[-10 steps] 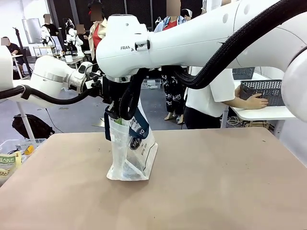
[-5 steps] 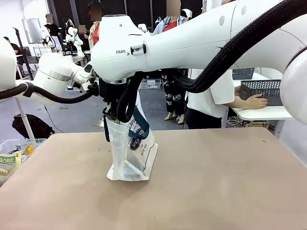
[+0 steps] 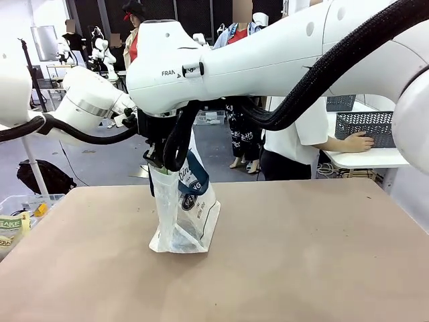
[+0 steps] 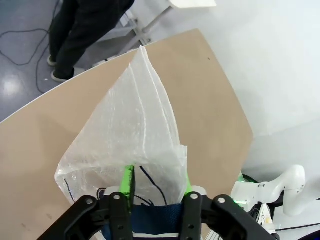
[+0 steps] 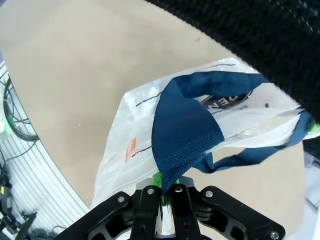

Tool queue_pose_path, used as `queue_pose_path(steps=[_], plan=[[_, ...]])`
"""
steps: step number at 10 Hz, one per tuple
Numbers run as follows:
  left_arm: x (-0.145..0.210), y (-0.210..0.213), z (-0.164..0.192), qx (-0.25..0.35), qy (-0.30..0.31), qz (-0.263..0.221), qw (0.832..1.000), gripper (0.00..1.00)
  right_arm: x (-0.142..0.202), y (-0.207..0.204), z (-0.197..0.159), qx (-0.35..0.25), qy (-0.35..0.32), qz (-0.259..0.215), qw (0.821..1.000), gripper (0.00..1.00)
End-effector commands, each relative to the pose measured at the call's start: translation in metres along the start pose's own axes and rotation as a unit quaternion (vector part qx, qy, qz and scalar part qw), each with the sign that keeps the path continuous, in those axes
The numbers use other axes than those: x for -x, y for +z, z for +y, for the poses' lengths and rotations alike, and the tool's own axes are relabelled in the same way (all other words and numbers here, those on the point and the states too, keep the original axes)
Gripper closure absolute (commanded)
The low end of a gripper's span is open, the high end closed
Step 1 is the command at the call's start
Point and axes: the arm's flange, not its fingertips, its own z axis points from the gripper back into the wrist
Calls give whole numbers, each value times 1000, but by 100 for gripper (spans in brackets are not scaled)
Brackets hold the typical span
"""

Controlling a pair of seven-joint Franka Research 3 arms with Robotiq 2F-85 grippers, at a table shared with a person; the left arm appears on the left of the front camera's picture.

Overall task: Transfer purchased items from the store into the shopping bag.
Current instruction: Move the Reusable shopping bag to the right side of the table.

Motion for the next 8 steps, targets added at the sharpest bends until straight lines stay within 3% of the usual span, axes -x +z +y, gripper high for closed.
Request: queue_pose_path(steps=[1, 2, 5, 8], plan=[[4, -1, 0, -10, 5, 5, 1000, 91, -6, 4, 7, 11, -7, 4, 1000, 100], [5, 0, 0, -10, 5, 5, 1000, 100, -5, 4, 7, 11, -8, 3, 1000, 100], [5, 0, 0, -2, 3, 7, 1000, 100, -3, 5, 8, 5, -10, -3, 1000, 100], [5, 0, 0, -2, 2, 9, 1000, 100, 5, 12, 8, 6, -61, 0, 998, 100]])
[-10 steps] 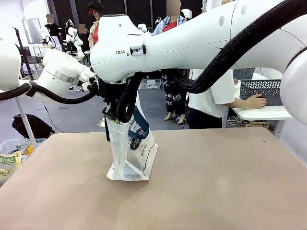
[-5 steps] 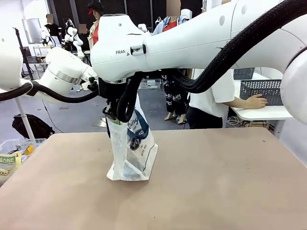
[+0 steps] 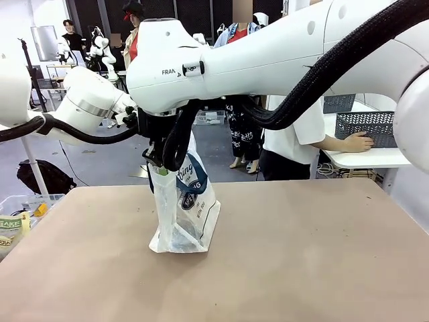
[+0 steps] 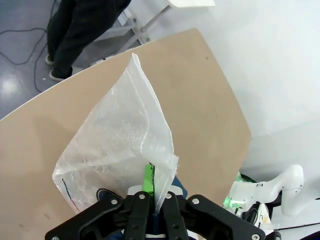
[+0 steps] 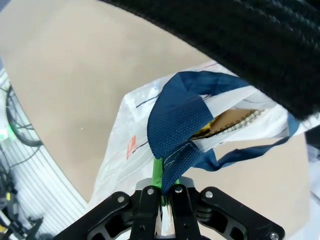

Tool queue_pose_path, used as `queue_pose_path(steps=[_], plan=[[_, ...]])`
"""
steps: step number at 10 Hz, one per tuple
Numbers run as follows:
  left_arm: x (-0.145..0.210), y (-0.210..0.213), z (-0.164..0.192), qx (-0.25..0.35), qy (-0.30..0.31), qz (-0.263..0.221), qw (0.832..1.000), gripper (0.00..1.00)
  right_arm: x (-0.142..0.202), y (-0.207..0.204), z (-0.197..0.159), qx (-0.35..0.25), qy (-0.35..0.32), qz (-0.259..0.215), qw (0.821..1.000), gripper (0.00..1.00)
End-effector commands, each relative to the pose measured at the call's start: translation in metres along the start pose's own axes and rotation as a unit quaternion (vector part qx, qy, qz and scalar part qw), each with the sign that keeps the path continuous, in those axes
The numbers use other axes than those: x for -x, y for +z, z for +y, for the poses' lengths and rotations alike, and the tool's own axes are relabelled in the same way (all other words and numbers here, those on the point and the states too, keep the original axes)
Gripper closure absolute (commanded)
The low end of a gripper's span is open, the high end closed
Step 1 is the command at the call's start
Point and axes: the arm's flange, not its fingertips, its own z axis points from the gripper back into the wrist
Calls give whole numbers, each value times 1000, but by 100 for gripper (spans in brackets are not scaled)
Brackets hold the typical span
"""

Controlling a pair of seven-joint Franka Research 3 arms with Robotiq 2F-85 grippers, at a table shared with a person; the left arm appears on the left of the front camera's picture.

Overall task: Transfer purchased items from the store into the shopping bag.
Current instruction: Move the Reusable shopping bag to the right side of the table.

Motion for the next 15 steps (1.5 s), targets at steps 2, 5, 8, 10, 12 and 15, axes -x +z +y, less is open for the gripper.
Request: queue_pose_path(steps=[2, 5, 8, 10, 12, 15], plan=[[4, 1, 0, -4, -1, 11, 1000, 100, 26, 30, 19, 29, -107, 9, 994, 62], [2, 1, 1, -7, -5, 17, 1000, 100, 65, 64, 31, 42, -168, -9, 985, 5], [5, -1, -2, -13, -6, 20, 1000, 100, 131, 102, 14, 69, -254, -68, 962, 0], [6, 1, -3, -20, -11, 18, 1000, 100, 207, 142, -54, 80, -391, -89, 913, 0], [12, 0, -10, -53, -14, 45, 997, 100, 297, 158, -125, 75, -504, -51, 859, 0], [7, 0, -16, -73, -13, 44, 996, 100, 417, 149, -173, 18, -603, -13, 797, 0]])
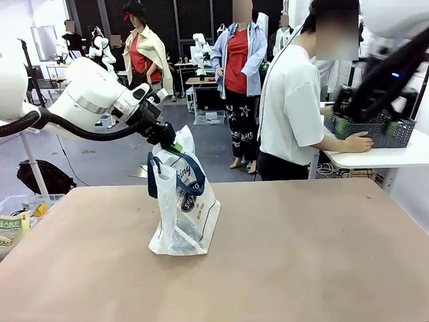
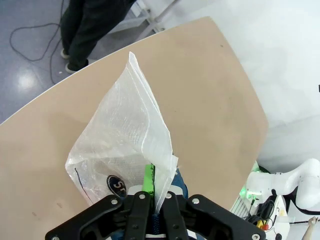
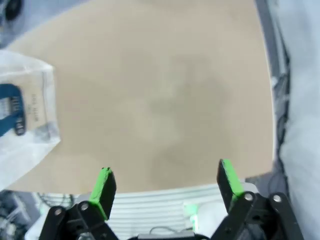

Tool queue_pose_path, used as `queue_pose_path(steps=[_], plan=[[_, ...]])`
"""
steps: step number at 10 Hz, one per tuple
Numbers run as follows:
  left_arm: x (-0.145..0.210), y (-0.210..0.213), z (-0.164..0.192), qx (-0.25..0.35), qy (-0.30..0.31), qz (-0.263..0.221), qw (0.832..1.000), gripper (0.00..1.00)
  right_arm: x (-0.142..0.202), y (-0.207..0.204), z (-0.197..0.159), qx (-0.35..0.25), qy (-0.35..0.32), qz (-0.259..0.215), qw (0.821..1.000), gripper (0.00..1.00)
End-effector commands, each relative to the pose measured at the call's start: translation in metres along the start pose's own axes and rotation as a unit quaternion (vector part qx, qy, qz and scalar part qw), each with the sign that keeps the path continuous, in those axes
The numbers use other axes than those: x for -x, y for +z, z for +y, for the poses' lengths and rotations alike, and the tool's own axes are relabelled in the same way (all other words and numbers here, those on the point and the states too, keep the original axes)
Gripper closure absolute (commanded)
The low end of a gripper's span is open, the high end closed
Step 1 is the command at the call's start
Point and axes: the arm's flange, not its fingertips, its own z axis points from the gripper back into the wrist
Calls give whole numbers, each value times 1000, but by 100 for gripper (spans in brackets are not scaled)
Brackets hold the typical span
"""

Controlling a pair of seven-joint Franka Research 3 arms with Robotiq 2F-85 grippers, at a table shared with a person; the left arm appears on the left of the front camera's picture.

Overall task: Transfer purchased items from the store into the shopping bag.
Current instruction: Move the Reusable shopping bag to the right side of the table.

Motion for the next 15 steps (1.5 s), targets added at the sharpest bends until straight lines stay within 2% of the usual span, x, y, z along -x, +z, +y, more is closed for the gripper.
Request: queue_pose_path(steps=[1, 3, 4, 5, 6, 7, 8, 11, 13, 15], plan=[[5, -6, -2, -21, 11, 17, 1000, 100, 11, -21, -23, -51, -37, 25, 998, 0], [1, -9, -4, -24, 11, 21, 999, 100, 7, -46, -38, -111, -45, 20, 993, 0], [-1, -8, -6, -26, 16, 17, 999, 100, 4, -24, -42, -36, -45, 31, 998, 0], [-3, 0, -10, -55, 18, 7, 998, 100, 4, -24, -42, -36, -45, 31, 998, 0], [0, 16, -19, -84, 4, 13, 996, 100, 4, -24, -42, -36, -45, 31, 998, 0], [3, 36, -24, -89, 0, 11, 996, 100, 4, -24, -42, -36, -45, 31, 998, 0], [11, 52, -27, -102, 12, 1, 995, 100, 4, -24, -42, -36, -45, 31, 998, 0], [54, 123, -22, -162, 53, -63, 983, 100, 4, -24, -42, -36, -45, 31, 998, 0], [78, 181, -17, -213, 116, -102, 965, 100, 4, -24, -42, -36, -45, 31, 998, 0], [98, 240, 5, -247, 198, -160, 935, 100, 4, -24, -42, -36, -45, 31, 998, 0]])
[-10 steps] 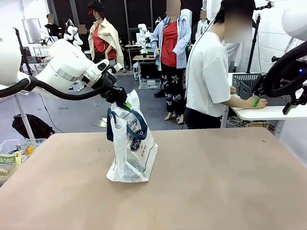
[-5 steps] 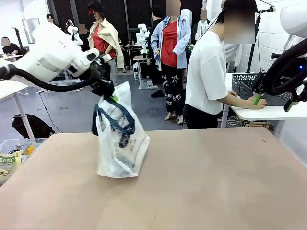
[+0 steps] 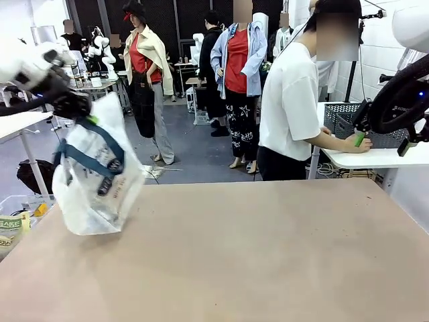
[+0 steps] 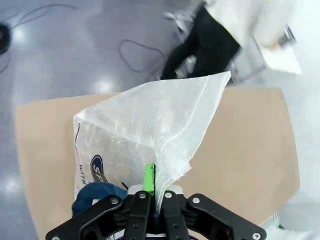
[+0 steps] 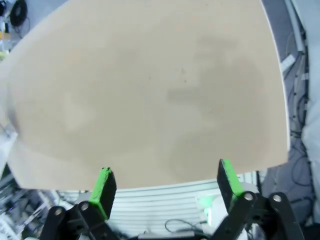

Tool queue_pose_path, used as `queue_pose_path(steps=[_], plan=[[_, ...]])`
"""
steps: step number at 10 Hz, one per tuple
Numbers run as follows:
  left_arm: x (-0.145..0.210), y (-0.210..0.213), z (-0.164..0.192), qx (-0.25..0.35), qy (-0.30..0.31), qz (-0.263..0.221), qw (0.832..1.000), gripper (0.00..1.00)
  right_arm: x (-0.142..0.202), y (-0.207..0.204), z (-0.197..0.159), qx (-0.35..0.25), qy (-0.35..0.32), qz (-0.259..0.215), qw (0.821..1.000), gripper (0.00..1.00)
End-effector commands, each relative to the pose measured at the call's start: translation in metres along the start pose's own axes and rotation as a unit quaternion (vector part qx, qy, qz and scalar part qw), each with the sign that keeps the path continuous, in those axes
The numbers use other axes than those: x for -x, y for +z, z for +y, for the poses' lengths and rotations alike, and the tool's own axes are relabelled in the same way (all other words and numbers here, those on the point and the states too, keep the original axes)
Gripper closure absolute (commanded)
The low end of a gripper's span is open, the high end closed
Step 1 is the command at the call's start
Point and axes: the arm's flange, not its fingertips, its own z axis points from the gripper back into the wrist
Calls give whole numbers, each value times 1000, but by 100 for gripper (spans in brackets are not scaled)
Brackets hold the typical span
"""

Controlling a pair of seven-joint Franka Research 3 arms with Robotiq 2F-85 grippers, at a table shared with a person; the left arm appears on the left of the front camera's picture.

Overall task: Transfer purchased items from the store into the shopping bag.
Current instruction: Move the Reusable shopping bag to the right side of the table.

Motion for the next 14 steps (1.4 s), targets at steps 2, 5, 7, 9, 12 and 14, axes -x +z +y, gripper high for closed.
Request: queue_pose_path(steps=[2, 5, 7, 9, 12, 14], plan=[[-6, 22, 42, -44, 82, -26, 995, 100, 0, 2, 0, 13, 1, 3, 1000, 0], [1, 26, 46, -33, 65, -18, 997, 100, 0, 2, 0, 13, 1, 3, 1000, 0], [1, 26, 46, -33, 65, -18, 997, 100, 0, 2, 0, 13, 1, 3, 1000, 0], [3, 16, 50, -31, 74, -10, 997, 100, 0, 2, 0, 13, 1, 3, 1000, 0], [-24, 31, 81, -79, 148, -13, 986, 100, 0, 2, 0, 13, 1, 3, 1000, 0], [-42, 42, 100, -93, 173, -13, 981, 100, 0, 2, 0, 13, 1, 3, 1000, 0]])
